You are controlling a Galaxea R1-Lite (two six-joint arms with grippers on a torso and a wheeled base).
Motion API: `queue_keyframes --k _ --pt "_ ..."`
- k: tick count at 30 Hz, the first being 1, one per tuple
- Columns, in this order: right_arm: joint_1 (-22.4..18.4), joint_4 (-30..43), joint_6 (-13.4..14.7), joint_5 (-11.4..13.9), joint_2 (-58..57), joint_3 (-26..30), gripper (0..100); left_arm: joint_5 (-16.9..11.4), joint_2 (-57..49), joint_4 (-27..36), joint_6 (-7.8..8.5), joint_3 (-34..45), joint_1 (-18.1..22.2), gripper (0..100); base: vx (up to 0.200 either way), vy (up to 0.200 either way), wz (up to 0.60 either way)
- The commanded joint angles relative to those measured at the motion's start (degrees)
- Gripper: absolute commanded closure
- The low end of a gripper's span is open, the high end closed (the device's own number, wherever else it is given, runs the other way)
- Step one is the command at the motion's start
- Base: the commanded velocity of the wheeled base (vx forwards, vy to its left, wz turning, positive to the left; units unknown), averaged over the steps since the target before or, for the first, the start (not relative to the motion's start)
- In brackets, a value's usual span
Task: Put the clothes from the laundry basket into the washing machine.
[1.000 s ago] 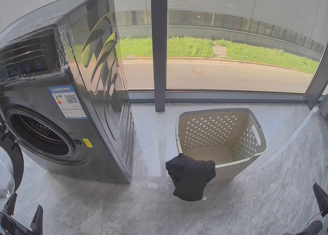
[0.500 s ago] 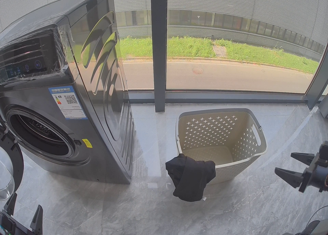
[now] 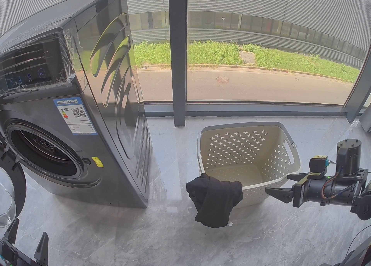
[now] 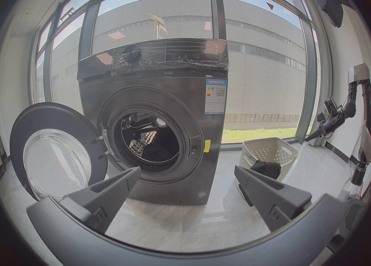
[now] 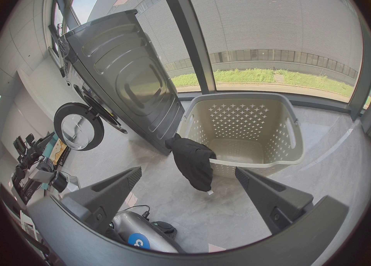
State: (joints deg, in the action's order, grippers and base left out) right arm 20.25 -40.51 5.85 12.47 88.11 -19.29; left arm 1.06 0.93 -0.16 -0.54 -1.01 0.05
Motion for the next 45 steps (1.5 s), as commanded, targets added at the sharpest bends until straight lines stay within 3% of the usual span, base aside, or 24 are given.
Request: queue_keyframes --k 1,11,19,23,27,45 --pt "0.85 -0.8 0.04 -0.08 5.93 -0.58 0 0.08 -0.93 -0.02 -0.08 0.92 0.04 0 0.0 0.0 0.0" --pt "2.78 -7.39 -0.05 -0.61 13.93 -0.75 0 -0.01 -0.93 -0.02 0.1 0.92 0.04 0 0.0 0.0 0.0" --pt "5.85 -11.96 0.04 -0.78 22.36 -4.09 0 -0.01 -0.93 -0.02 0.18 0.92 0.04 0 0.0 0.0 0.0" --pt "8.14 -15.74 -0.14 -3.42 25.97 -4.88 0 -0.01 -0.93 -0.02 0.01 0.92 0.04 0 0.0 0.0 0.0" --pt "8.32 -19.17 -0.31 -3.59 30.36 -6.55 0 0.08 -0.93 -0.02 -0.08 0.92 0.04 0 0.0 0.0 0.0" --pt "8.58 -20.93 -1.11 -3.68 40.73 -13.06 0 -0.09 -0.93 -0.02 -0.17 0.92 0.04 0 0.0 0.0 0.0"
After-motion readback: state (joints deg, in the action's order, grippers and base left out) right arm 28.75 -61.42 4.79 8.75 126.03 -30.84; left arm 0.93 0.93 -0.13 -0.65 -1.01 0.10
